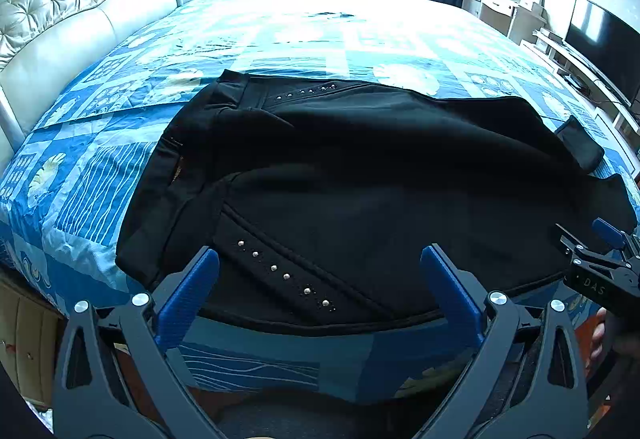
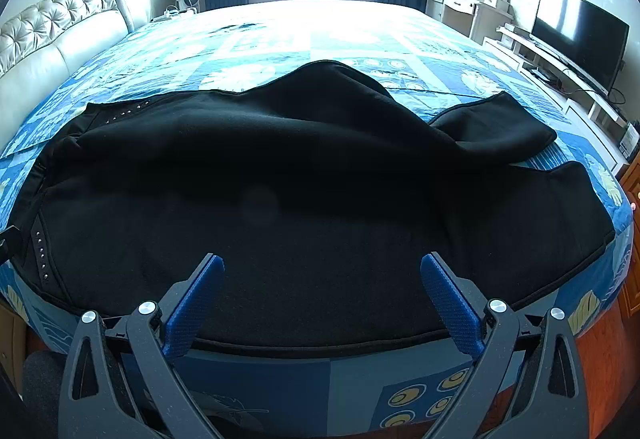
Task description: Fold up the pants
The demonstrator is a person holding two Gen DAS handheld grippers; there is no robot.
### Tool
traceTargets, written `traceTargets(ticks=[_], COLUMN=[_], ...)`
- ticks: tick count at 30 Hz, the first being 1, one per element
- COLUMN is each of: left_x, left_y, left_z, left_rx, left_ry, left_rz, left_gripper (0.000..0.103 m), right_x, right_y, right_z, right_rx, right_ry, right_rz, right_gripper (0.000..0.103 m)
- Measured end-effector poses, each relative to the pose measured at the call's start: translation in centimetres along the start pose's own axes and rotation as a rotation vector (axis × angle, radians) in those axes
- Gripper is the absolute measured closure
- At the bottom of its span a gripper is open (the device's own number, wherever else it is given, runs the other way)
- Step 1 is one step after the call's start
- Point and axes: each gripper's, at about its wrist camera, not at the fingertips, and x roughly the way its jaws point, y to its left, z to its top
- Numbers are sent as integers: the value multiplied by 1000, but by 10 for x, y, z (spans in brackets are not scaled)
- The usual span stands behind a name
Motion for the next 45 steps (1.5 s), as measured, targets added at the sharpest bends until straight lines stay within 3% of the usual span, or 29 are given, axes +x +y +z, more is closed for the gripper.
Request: traceTargets(ticks=[45], left_x=[3], left_y=[5], left_z=[-1], left_rx=[-8], left_ry=[1], left_rz=[13], left_gripper=[2], right_x=[2], right_y=[2], right_z=[-1], right_rx=[-3], right_ry=[8], right_rz=[-3], right_gripper=[5])
